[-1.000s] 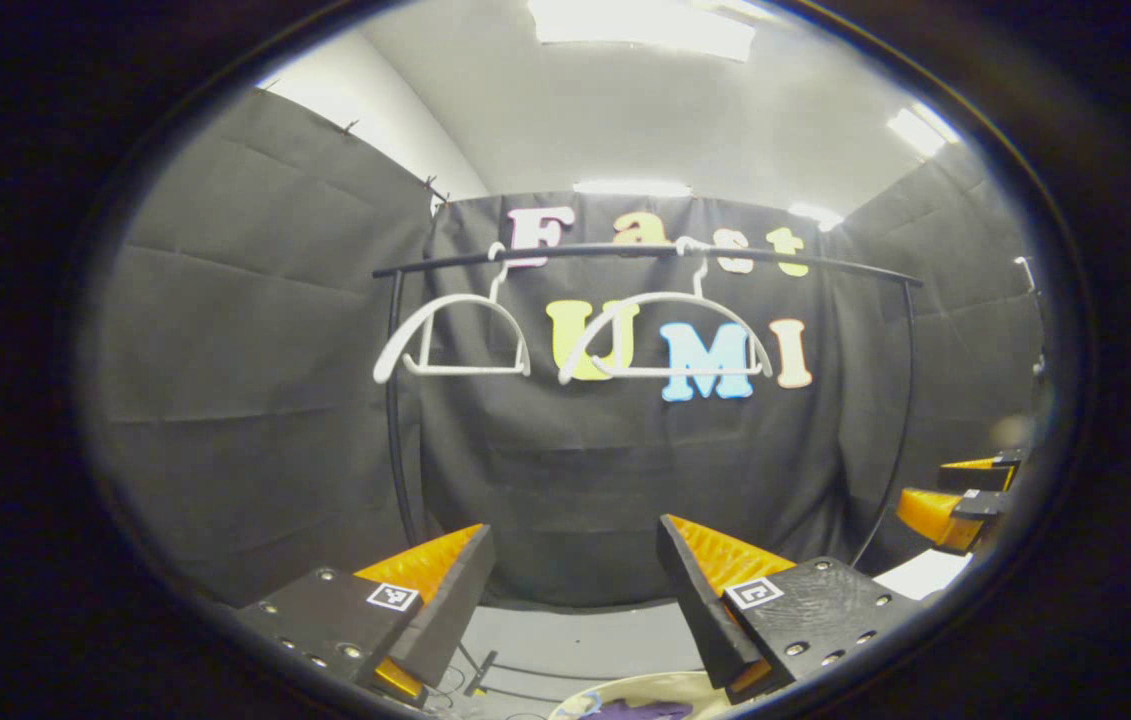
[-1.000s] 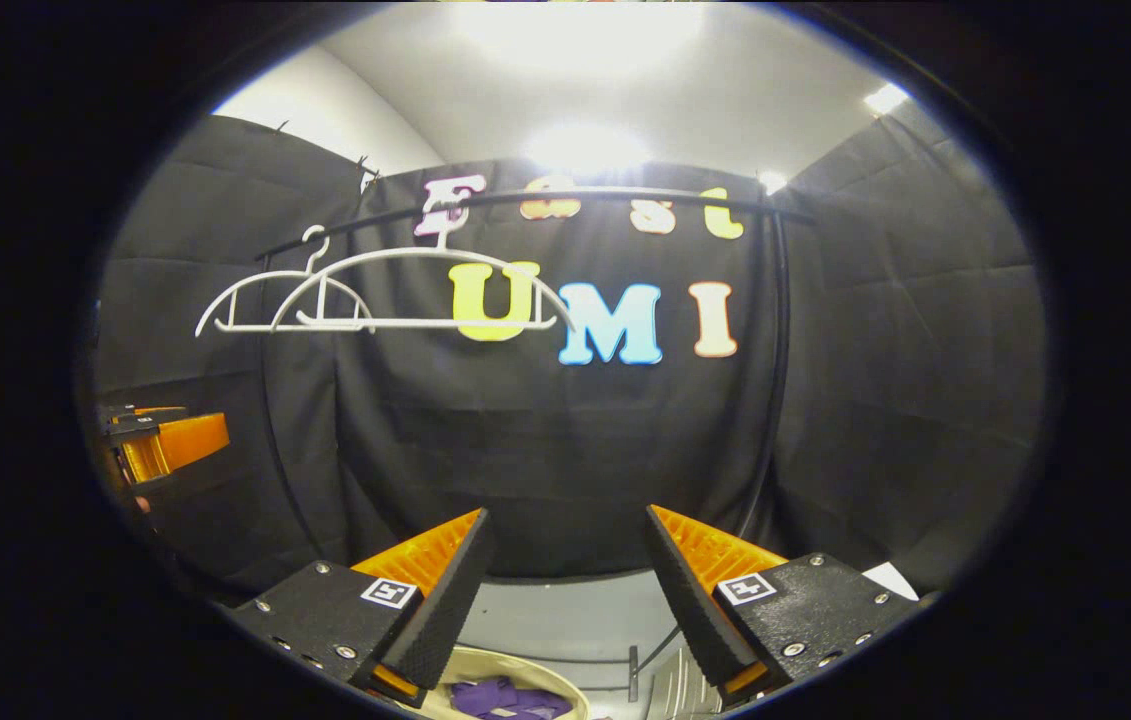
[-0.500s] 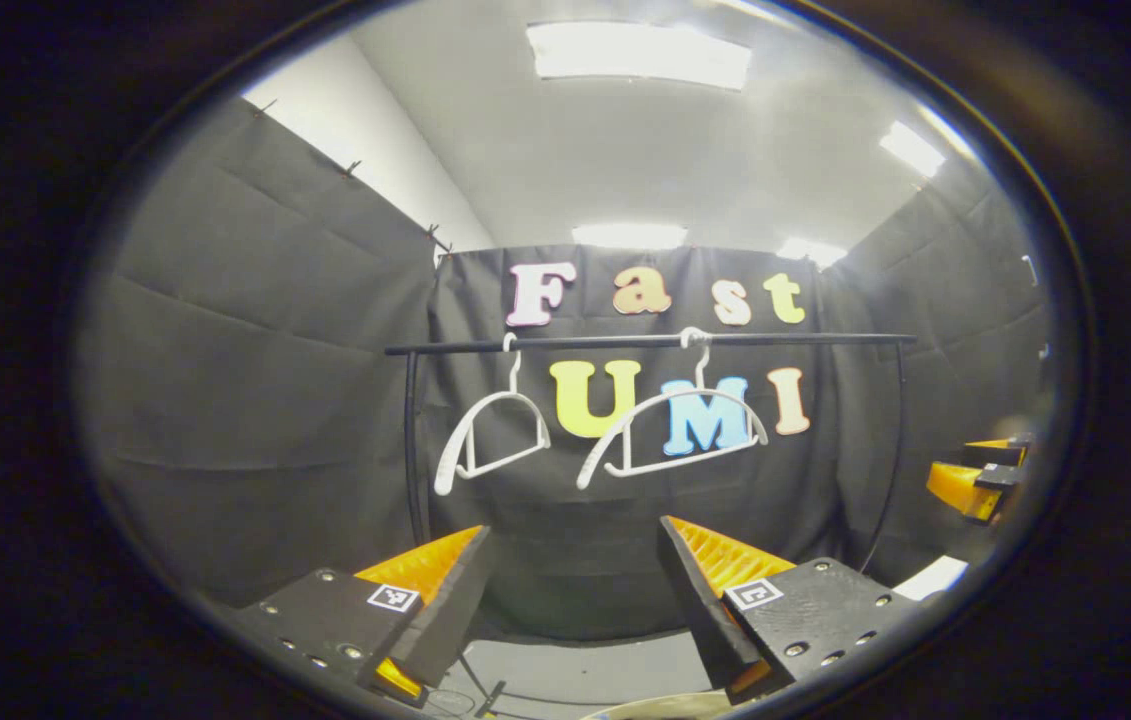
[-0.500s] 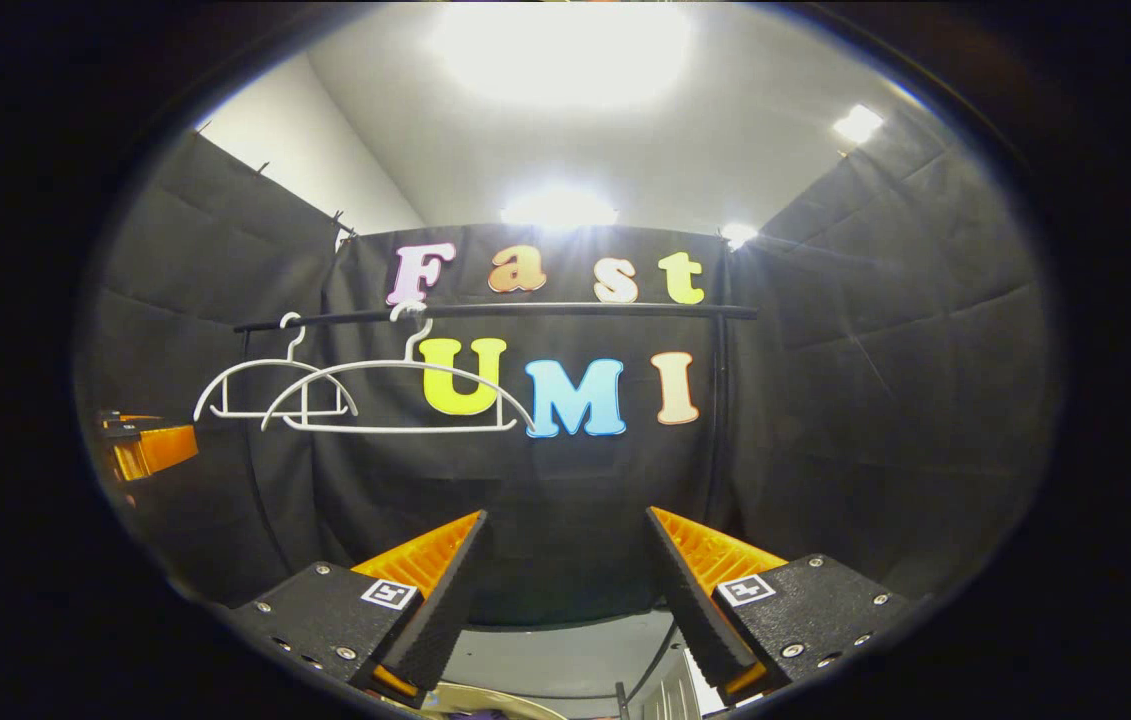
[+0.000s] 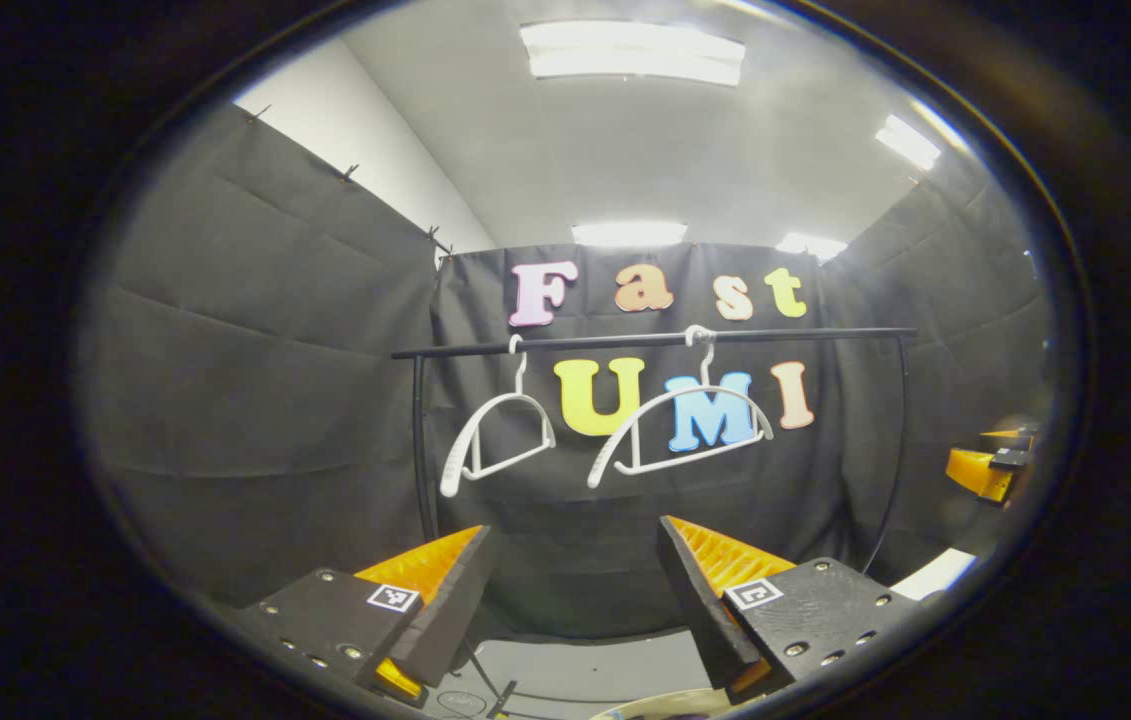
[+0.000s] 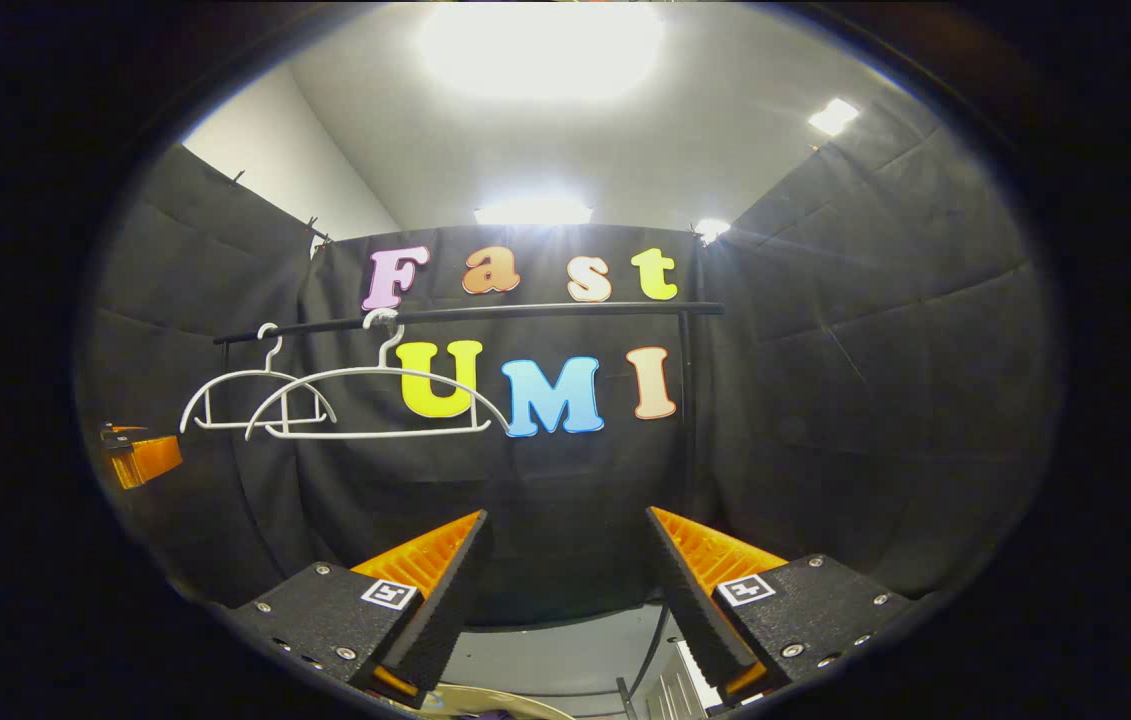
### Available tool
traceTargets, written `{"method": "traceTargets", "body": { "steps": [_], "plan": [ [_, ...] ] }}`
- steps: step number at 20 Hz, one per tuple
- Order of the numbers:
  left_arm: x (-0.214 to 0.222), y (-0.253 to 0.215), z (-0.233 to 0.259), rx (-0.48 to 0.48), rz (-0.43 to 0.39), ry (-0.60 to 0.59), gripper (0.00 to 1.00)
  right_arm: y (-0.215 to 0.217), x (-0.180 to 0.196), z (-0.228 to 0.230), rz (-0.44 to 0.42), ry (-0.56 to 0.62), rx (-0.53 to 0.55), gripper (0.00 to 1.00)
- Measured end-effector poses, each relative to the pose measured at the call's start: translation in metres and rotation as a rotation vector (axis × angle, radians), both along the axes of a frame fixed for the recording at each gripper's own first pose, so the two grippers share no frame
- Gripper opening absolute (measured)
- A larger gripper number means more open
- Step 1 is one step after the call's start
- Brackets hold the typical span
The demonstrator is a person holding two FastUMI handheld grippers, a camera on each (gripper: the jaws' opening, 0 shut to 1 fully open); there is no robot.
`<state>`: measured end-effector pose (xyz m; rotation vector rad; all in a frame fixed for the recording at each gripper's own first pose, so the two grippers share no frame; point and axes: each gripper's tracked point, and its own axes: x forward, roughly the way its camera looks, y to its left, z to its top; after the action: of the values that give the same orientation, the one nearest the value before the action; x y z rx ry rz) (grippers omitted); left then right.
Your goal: Grasp the clothes on the hanger with both hands and then place them into the laundry hamper below.
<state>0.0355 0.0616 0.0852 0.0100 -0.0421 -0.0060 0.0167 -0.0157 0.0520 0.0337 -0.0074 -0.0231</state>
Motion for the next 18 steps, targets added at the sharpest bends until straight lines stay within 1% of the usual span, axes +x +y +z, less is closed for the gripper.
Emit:
{"method": "traceTargets", "body": {
  "steps": [1, 2, 3, 4, 7, 8, 9, 10, 18],
  "plan": [
    [0.0002, -0.0012, 0.0001, -0.005, -0.003, -0.003, 0.95, 0.0009, 0.0004, 0.0027, 0.002, -0.009, 0.003, 0.92],
    [-0.0005, -0.0015, 0.0001, -0.008, -0.004, -0.003, 0.92, 0.0016, 0.0008, 0.0054, 0.003, -0.014, 0.006, 0.92],
    [0.0004, -0.0018, -0.0007, -0.009, -0.004, -0.003, 0.95, 0.0028, 0.0008, 0.0053, 0.003, -0.015, 0.007, 0.92],
    [0.0012, -0.0023, -0.0014, -0.008, -0.004, -0.001, 0.95, 0.0039, 0.0012, 0.006, 0.004, -0.016, 0.008, 0.93],
    [0.001, -0.0012, -0.0008, -0.005, 0.001, -0.003, 0.95, 0.0077, 0.0038, 0.0055, 0.011, -0.016, -0.007, 0.92],
    [-0.0002, -0.0017, -0.0002, -0.007, 0.002, -0.006, 1.0, 0.0071, 0.0033, 0.0052, 0.01, -0.016, -0.015, 0.93],
    [0.0003, -0.0015, 0.0002, -0.01, 0.003, -0.007, 1.0, 0.0069, 0.0027, 0.0056, 0.011, -0.018, -0.022, 0.93],
    [0.0002, -0.0015, 0.0, -0.012, 0.003, -0.008, 0.89, 0.0074, 0.0025, 0.0063, 0.011, -0.02, -0.026, 0.93],
    [0.001, -0.0055, 0.0009, 0.005, 0.005, -0.01, 0.89, 0.0013, 0.0029, 0.0038, -0.001, -0.017, -0.019, 0.93]
  ]
}}
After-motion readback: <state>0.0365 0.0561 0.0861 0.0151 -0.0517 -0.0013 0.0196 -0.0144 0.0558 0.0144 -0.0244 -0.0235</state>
